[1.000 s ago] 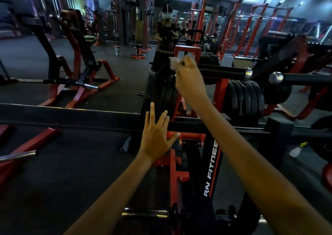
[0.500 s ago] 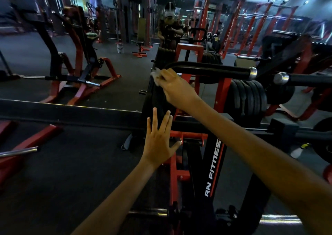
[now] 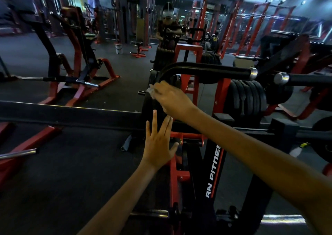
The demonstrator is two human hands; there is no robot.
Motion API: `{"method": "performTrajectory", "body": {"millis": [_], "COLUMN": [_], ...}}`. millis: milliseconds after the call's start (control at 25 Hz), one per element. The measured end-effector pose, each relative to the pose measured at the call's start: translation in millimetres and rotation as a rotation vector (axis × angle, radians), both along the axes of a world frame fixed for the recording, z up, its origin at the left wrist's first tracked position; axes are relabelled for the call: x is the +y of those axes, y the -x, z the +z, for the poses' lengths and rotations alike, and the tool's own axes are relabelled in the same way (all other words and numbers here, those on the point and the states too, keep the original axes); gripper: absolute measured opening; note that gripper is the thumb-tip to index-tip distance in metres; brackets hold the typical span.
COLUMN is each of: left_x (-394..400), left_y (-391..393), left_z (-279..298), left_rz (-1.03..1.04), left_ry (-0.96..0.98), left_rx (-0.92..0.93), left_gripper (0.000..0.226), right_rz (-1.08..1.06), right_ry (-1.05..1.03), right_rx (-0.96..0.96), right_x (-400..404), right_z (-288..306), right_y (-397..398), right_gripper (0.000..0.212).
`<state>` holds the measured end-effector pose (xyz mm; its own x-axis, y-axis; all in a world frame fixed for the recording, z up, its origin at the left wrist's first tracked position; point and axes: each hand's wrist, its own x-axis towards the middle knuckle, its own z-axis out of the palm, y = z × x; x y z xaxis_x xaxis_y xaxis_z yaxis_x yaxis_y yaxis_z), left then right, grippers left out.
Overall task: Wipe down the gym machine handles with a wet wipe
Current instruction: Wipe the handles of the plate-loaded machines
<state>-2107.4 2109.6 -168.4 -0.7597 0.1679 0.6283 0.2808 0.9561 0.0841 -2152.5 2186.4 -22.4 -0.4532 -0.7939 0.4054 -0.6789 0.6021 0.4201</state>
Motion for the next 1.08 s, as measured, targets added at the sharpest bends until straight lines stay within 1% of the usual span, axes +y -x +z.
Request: {"method": "performTrajectory", "body": {"millis": [80, 120, 200, 280, 400, 480, 560, 640, 720, 840, 960, 1000, 1080], "left_x": [-0.1, -0.6, -1.7, -1.3, -6.1, -12.5, -19.4, -26.2, -29.8, -25.0, -24.1, -27.0, -34.4], "left_y": [1.5, 2.5, 4.2, 3.6, 6.2, 15.5, 29.3, 48.8, 72.2, 98.6, 104.6, 105.1, 106.4], "left_z": [0.4, 0.1, 1.4, 8.4, 31.6, 56.3, 84.3, 115.0, 145.7, 180.4, 188.4, 188.4, 192.0], "left_rz": [0.015, 0.018, 0.016, -0.001, -0.05, -0.119, -0.183, -0.221, -0.285, -0.456, -0.514, -0.526, -0.574], "left_ry": [0.032, 0.044, 0.032, -0.054, -0.266, -0.352, -0.333, -0.282, -0.314, -0.453, -0.497, -0.513, -0.554], "left_rx": [0.023, 0.033, 0.054, 0.079, 0.175, 0.243, 0.279, 0.257, 0.146, -0.131, -0.368, -0.424, -0.551], "left_gripper": [0.078, 0.076, 0.07, 0.064, 0.054, 0.052, 0.053, 0.054, 0.053, 0.043, 0.036, 0.038, 0.05], "right_rz": [0.004, -0.024, -0.167, -0.244, -0.294, -0.356, -0.453, -0.584, -0.623, -0.491, -0.339, -0.289, -0.206], "right_ry": [0.236, 0.322, 0.495, 0.635, 0.774, 0.894, 0.999, 1.079, 1.141, 1.215, 1.21, 1.203, 1.191], "right_rx": [0.058, 0.061, 0.004, 0.027, 0.029, 0.033, 0.087, 0.156, 0.179, 0.156, 0.169, 0.17, 0.198], "right_x": [5.7, 9.1, 18.2, 35.0, 71.7, 102.9, 131.4, 147.2, 146.1, 127.4, 102.2, 93.5, 78.3], "right_z": [7.3, 16.4, 35.3, 42.3, 39.5, 37.1, 34.5, 31.6, 28.4, 24.3, 17.2, 14.0, 7.4], "right_y": [8.0, 8.7, 12.8, 16.8, 15.4, 14.4, 15.0, 16.8, 20.4, 25.6, 25.2, 23.8, 24.4], "right_gripper": [0.06, 0.055, 0.035, 0.024, 0.024, 0.025, 0.027, 0.029, 0.03, 0.026, 0.023, 0.022, 0.021]}}
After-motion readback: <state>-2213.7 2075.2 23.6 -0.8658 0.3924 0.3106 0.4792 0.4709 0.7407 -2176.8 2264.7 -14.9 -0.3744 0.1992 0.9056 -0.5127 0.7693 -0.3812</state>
